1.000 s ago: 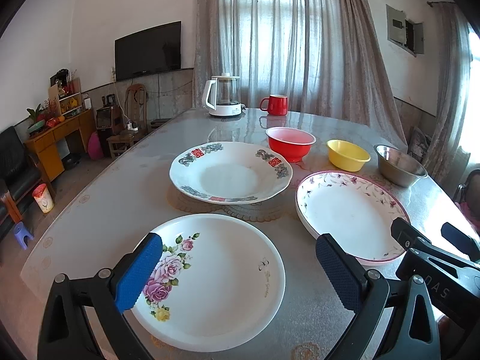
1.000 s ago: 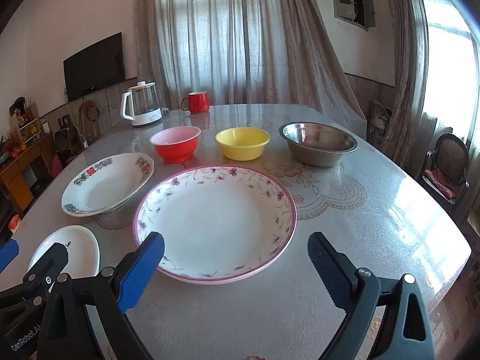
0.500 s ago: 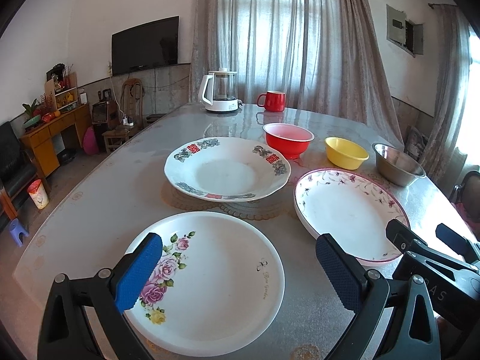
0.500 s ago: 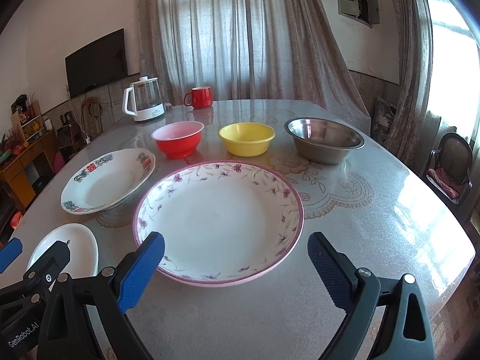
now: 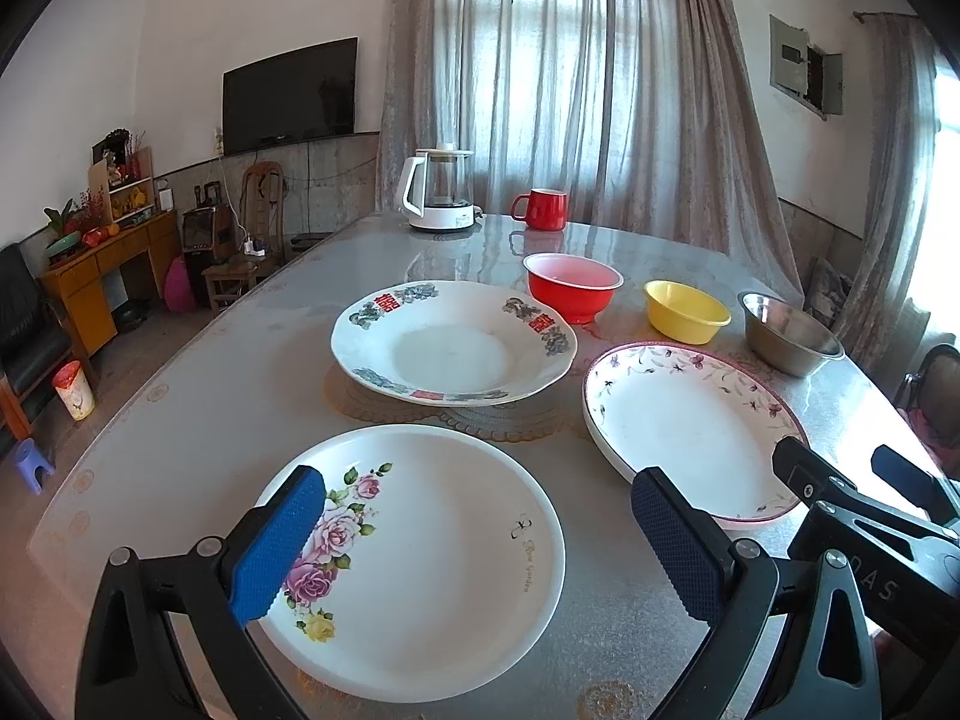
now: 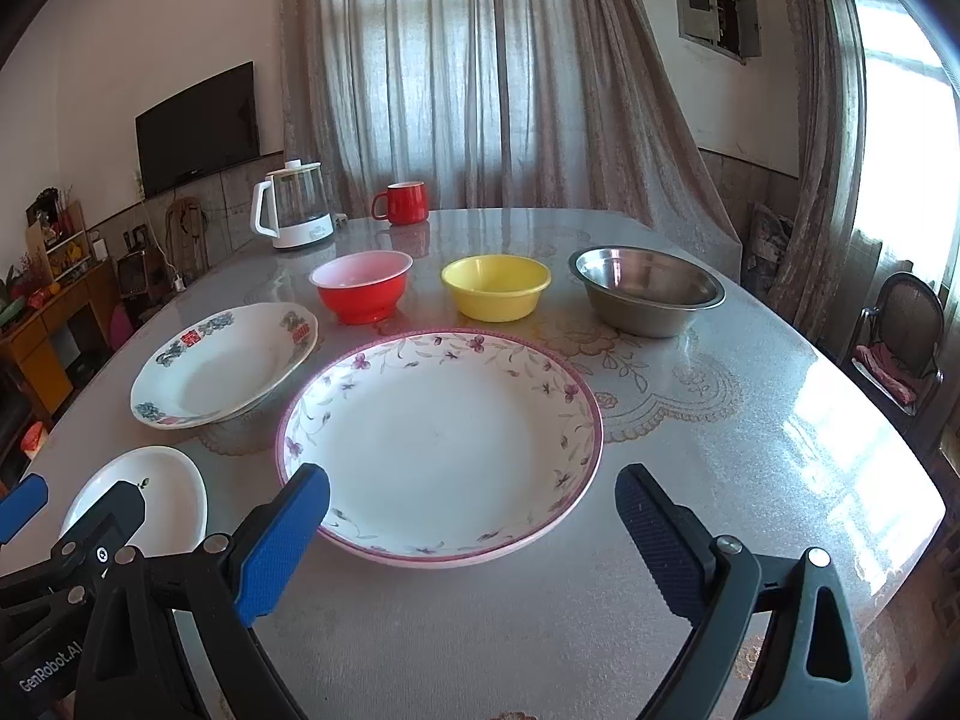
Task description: Organize plates and bowls
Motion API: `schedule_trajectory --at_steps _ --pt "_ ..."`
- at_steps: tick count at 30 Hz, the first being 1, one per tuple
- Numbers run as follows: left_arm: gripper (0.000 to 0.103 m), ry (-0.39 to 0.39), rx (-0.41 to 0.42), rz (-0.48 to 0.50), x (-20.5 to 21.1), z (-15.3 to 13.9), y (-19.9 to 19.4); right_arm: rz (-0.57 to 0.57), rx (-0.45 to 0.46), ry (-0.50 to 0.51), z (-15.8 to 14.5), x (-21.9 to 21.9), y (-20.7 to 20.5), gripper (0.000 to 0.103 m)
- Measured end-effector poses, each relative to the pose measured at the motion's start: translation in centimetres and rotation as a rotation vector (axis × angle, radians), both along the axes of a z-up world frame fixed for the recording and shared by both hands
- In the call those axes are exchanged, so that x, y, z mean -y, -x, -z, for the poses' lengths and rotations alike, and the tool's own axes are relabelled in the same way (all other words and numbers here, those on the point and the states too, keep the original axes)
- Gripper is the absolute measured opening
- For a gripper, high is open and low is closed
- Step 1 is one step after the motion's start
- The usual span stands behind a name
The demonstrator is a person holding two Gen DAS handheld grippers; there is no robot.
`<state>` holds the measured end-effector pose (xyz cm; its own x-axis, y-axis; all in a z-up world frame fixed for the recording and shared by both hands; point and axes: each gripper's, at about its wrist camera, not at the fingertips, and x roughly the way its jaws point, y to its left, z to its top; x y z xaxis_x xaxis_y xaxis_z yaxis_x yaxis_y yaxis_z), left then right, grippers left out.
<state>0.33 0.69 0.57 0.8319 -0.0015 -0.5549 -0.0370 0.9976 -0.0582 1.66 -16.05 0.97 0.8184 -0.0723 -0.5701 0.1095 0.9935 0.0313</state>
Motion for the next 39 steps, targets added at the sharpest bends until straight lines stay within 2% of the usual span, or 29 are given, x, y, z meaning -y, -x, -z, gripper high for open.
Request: schedule_trajectory --at_steps 29,33,39 --pt "0.103 -0.028 -0.044 0.062 1.8 1.0 -1.4 -0.007 -0.041 -0.054 0.9 1.7 -1.3 0.098" --pt "0.103 -0.007 -0.042 0.121 2.2 1.0 -1.6 -0.049 -0.049 -0.086 1.1 2.5 -1.8 0.098" --pt "0.103 0.035 -0.090 0.289 3.2 0.3 -3.1 -0.087 -0.089 -0.214 1.7 5.6 -3.0 0.098"
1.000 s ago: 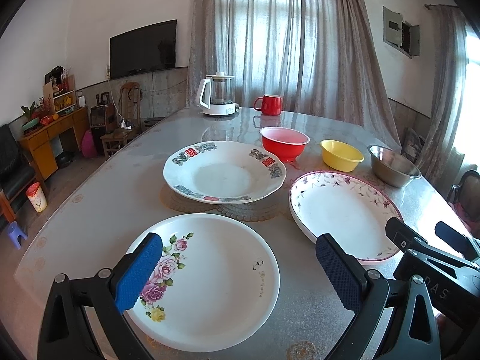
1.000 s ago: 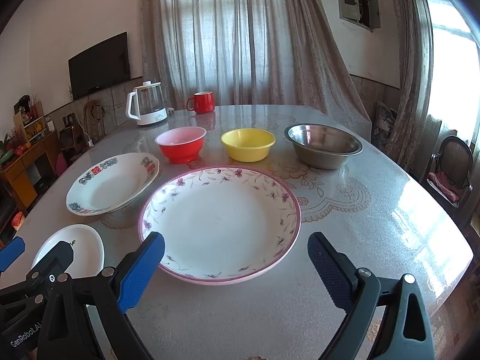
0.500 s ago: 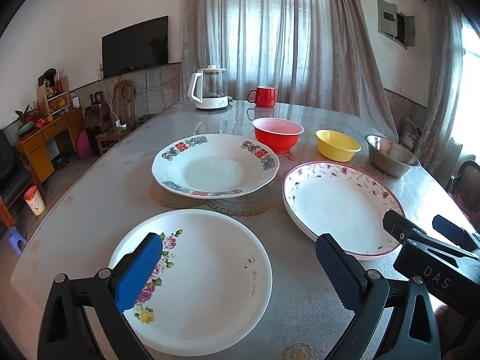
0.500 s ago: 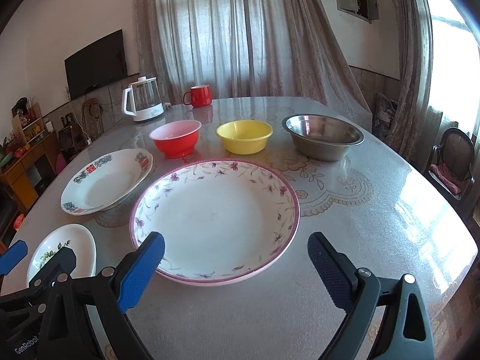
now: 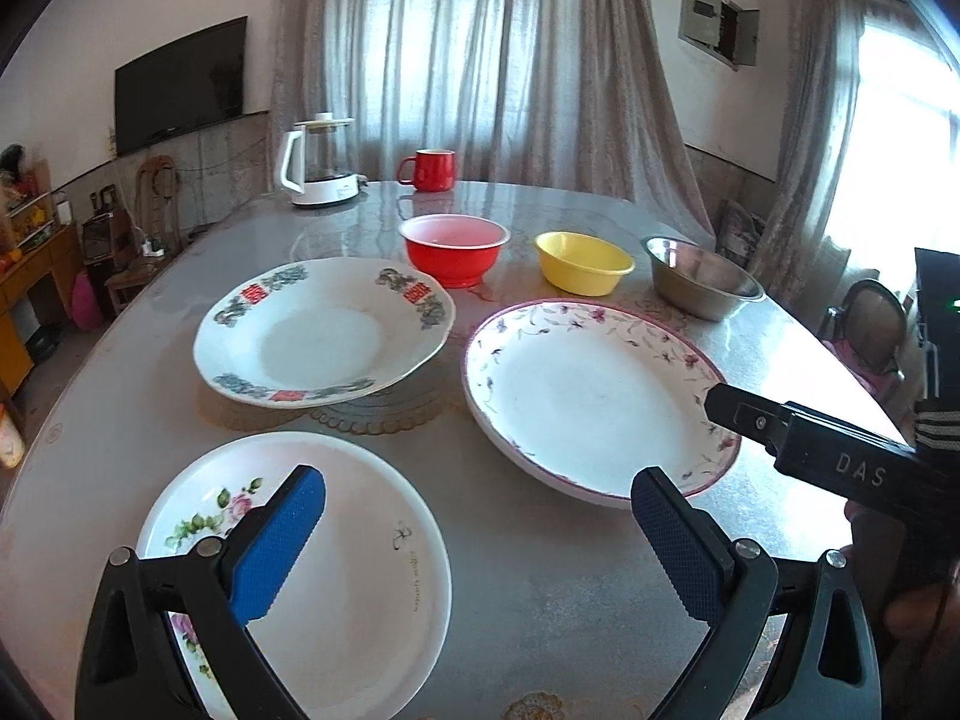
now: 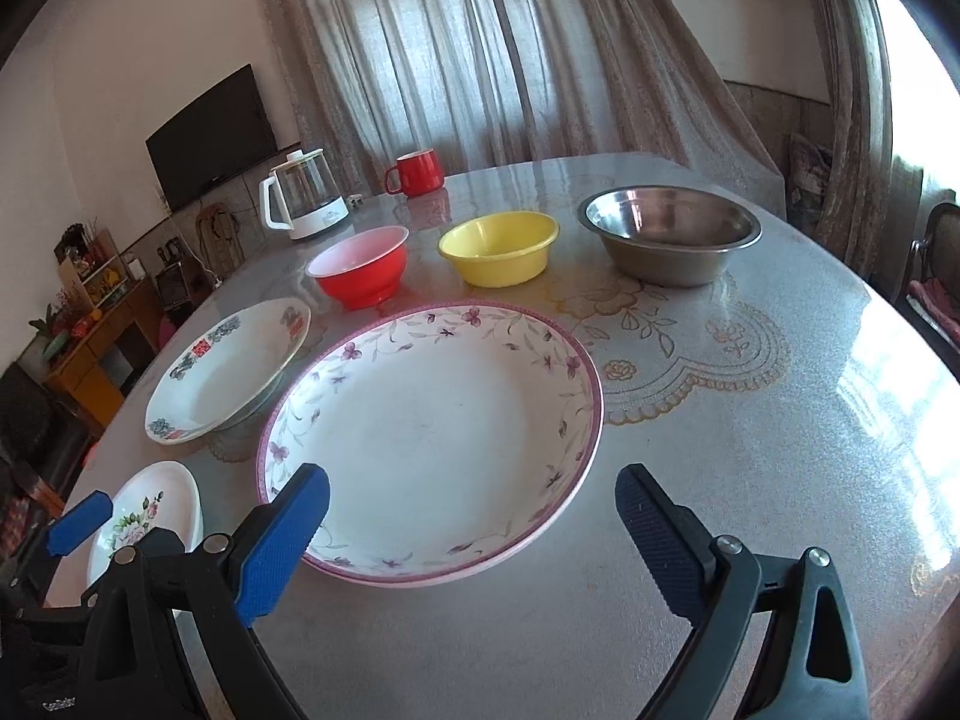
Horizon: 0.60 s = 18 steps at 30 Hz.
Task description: Organize plates and bowls
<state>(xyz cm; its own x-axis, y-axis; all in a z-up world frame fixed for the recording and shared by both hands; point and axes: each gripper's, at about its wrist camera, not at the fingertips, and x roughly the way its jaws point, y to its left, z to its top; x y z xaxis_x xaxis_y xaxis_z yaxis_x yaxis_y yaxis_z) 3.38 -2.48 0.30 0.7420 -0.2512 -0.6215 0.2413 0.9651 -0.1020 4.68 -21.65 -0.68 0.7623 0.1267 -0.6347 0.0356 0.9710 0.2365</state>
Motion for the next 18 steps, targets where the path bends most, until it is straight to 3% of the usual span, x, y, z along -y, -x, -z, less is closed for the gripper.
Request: schedule_trajectory --at_steps 2,5,8,11,12,18 --pt "0.103 0.024 -0.016 0.038 0.3 -0.5 -0.8 0.003 -0.023 -0.044 0.2 1.3 -0.7 0.096" --pt "0.103 0.066 -0.067 0.077 0.6 -0.8 -2.4 0.026 -0.052 -0.083 0.5 3.1 -1.7 0.077" --pt "0.100 0.055 -0.090 0.090 1.1 -0.8 -3.8 0.036 -0.090 -0.102 1.0 4.4 -2.9 0.060" --pt "0.083 0.064 -0.155 0.117 1.5 -0.3 -5.5 0.035 -0.131 -0.083 1.7 5.2 -4.2 0.049" --pt "0.071 0.084 -0.183 0.130 1.5 0.0 -6.1 0.033 -0.139 -0.083 1.9 5.4 -4.6 0.045" --pt "0.057 0.100 -0.293 0.137 2.2 1.5 -8.8 0.018 -0.167 -0.087 3.3 5.9 -6.3 0.039"
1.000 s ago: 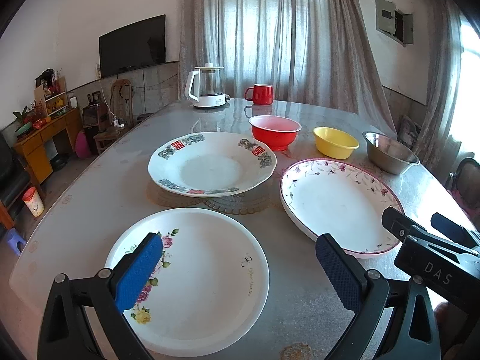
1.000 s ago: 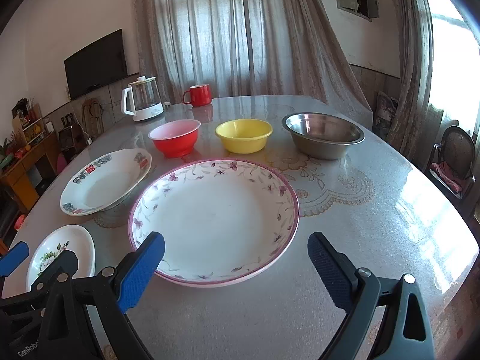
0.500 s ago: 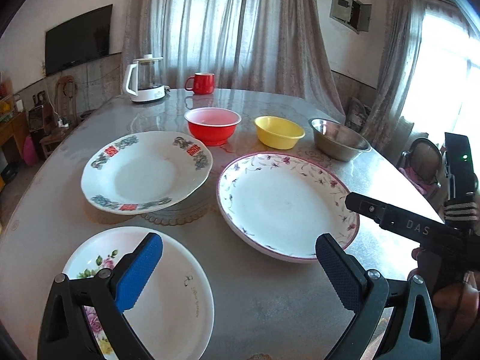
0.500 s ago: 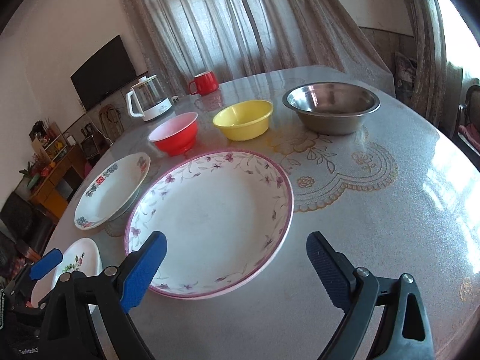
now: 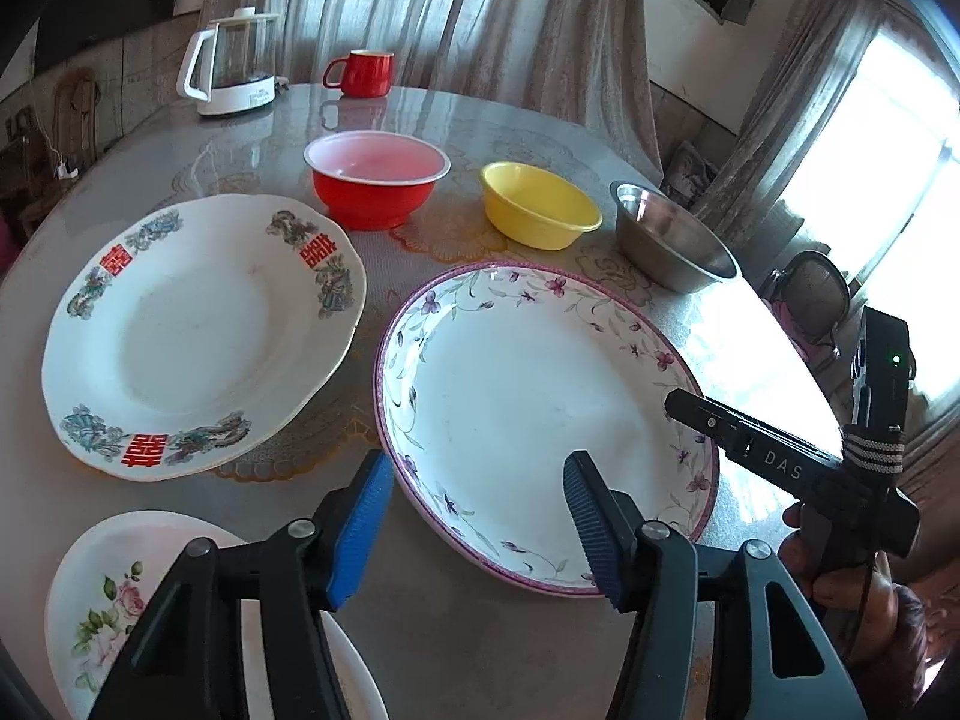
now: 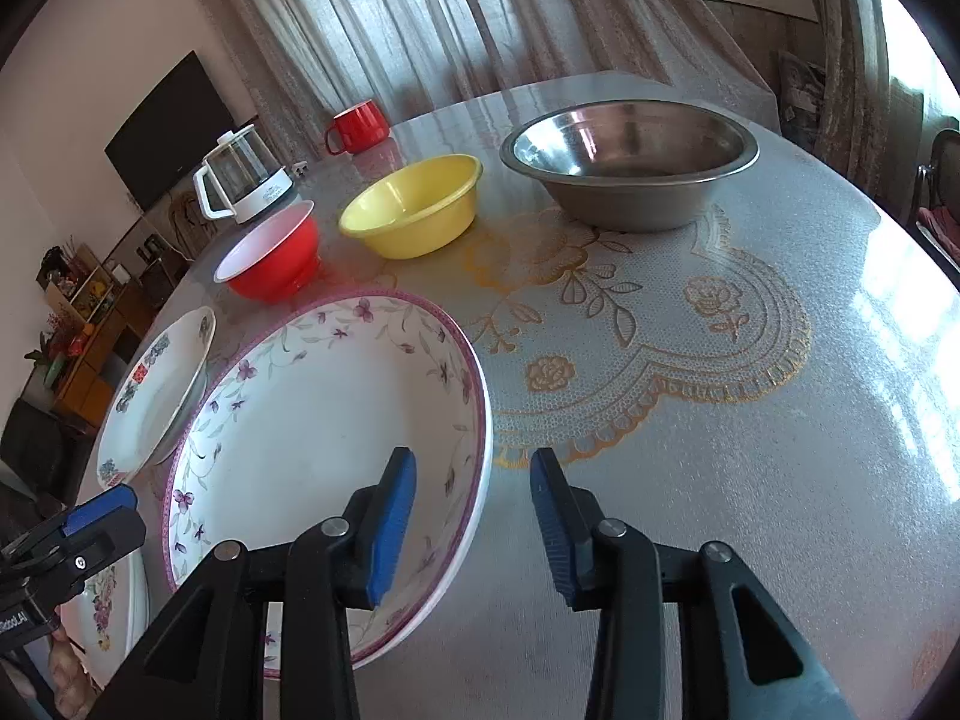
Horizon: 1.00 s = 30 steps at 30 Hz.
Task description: Organize plates and bowls
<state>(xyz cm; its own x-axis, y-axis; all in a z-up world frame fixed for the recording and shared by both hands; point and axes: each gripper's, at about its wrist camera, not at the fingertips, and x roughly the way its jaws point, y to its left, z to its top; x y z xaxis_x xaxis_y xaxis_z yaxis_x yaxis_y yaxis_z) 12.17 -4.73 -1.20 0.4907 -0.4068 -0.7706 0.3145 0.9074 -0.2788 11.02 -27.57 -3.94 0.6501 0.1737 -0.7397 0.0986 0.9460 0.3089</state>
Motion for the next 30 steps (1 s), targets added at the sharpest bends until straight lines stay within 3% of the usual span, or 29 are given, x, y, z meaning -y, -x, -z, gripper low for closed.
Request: schedule_trajectory --at_steps 5,10,13,18,26,30 --pt "0.045 -0.063 -0.006 -0.016 0.4 0.4 -1.5 -0.032 0.008 0.010 0.5 -0.1 -0.6 0.036" --pt "0.029 -0.043 0.002 0.028 0.7 -0.3 -2.5 -0.040 0.014 -0.034 0.6 0.5 -0.9 0.036" --pt "0.029 0.019 -0.031 0.057 0.1 -0.9 -3.2 -0.041 0.012 -0.046 0.6 0.7 -1.1 0.035" --pt "0.029 0.046 -0.112 0.042 -1.4 0.0 -4.0 -0.044 0.026 -0.047 0.7 0.7 -1.0 0.035" --pt "0.029 -0.038 -0.117 -0.031 -2.0 1.3 -4.2 -0.064 0.040 -0.039 0.8 0.6 -1.1 0.036" --pt "0.029 -0.061 -0.118 -0.012 -1.6 1.9 -4.3 -0.079 0.038 -0.026 0.7 0.5 -1.2 0.036"
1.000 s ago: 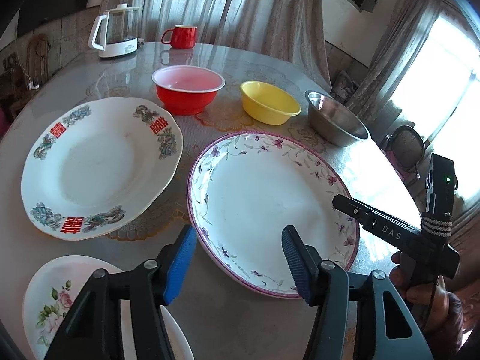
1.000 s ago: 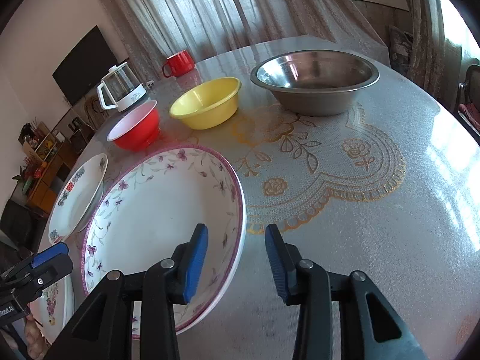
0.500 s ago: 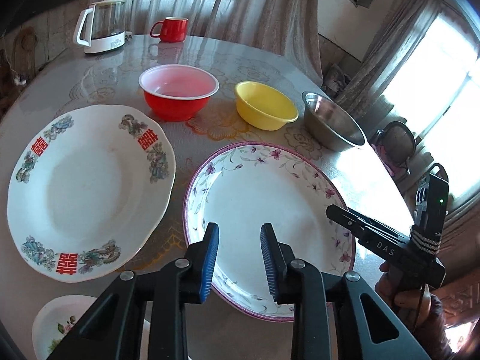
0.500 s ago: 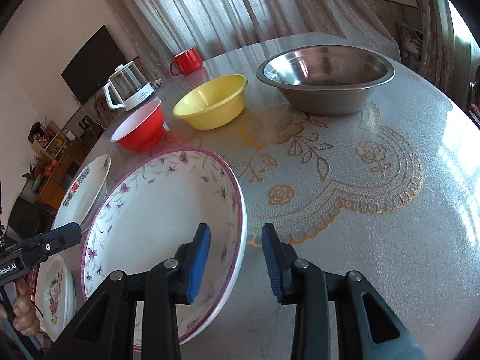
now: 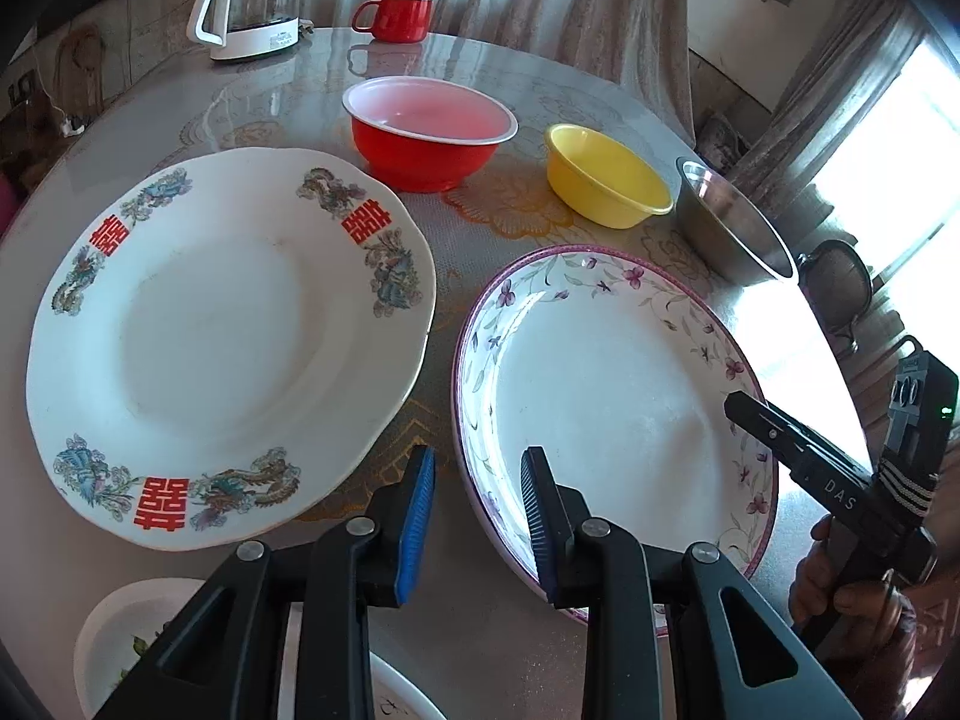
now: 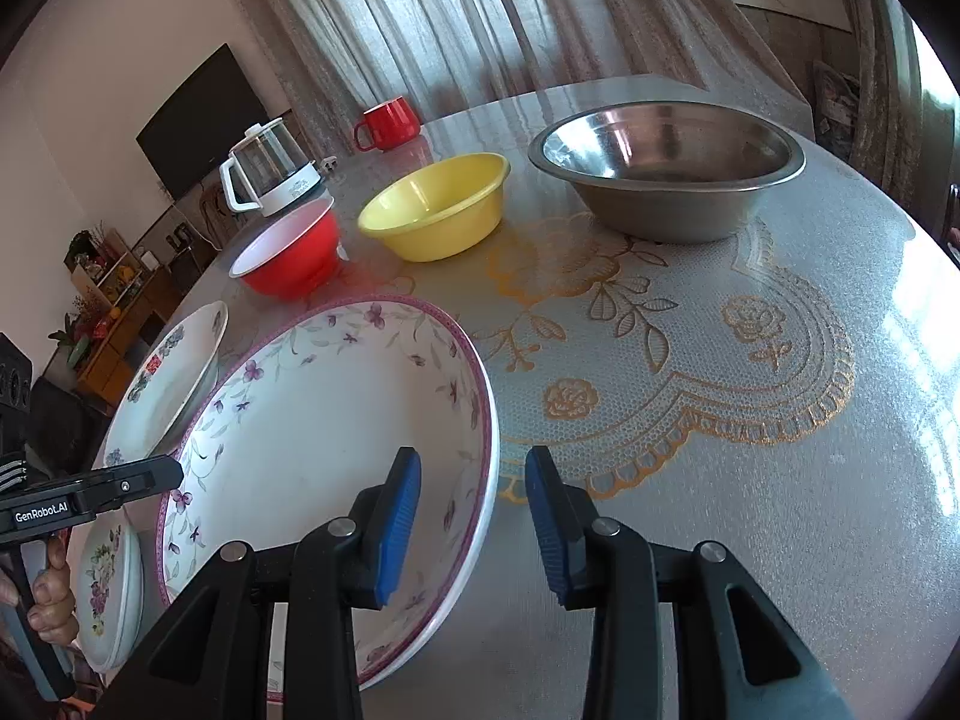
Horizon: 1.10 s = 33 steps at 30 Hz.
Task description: Organize plates and bowls
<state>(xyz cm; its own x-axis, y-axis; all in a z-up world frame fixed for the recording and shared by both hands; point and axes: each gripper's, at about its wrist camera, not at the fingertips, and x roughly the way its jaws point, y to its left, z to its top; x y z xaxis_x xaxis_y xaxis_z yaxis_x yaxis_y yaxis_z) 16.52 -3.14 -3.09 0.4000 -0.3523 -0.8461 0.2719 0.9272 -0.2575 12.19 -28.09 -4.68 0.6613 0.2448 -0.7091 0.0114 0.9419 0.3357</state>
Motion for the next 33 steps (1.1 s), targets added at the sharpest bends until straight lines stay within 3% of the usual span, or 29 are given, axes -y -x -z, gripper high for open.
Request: schedule_trajectory --at_steps 4,8,10,12,15,18,25,31,33 --pt "0.030 -0.029 -0.016 0.015 1.5 1.0 -0.7 -0.009 0.003 0.010 0.0 -0.1 -0.1 0.036" --pt "0.030 -0.101 0.034 0.009 2.4 1.0 0.0 -0.022 0.005 0.030 0.0 -0.4 -0.1 0.036" --pt "0.030 -0.090 0.042 0.020 2.3 0.8 0.7 -0.047 -0.008 0.030 0.0 -0.8 0.0 0.027" --pt "0.030 -0.065 0.036 0.040 2.2 0.7 1.4 -0.047 -0.003 0.056 0.0 -0.9 0.2 0.027" --pt "0.030 -0.052 0.051 0.061 2.4 0.7 2.9 -0.029 -0.020 0.011 0.1 0.3 0.4 0.021" --pt "0.030 -0.005 0.038 0.060 2.4 0.6 4.3 -0.008 -0.042 -0.057 0.3 1.5 0.8 0.021" --pt "0.030 -0.007 0.057 0.017 1.4 0.7 6.8 -0.046 -0.056 -0.181 0.5 2.7 3.0 0.023" --pt "0.030 -0.042 0.079 0.010 1.3 0.8 7.7 -0.030 -0.037 -0.187 0.6 1.9 4.2 0.023" --pt "0.030 -0.053 0.079 0.006 1.5 0.9 7.7 -0.023 -0.033 -0.141 0.3 1.3 4.2 0.023"
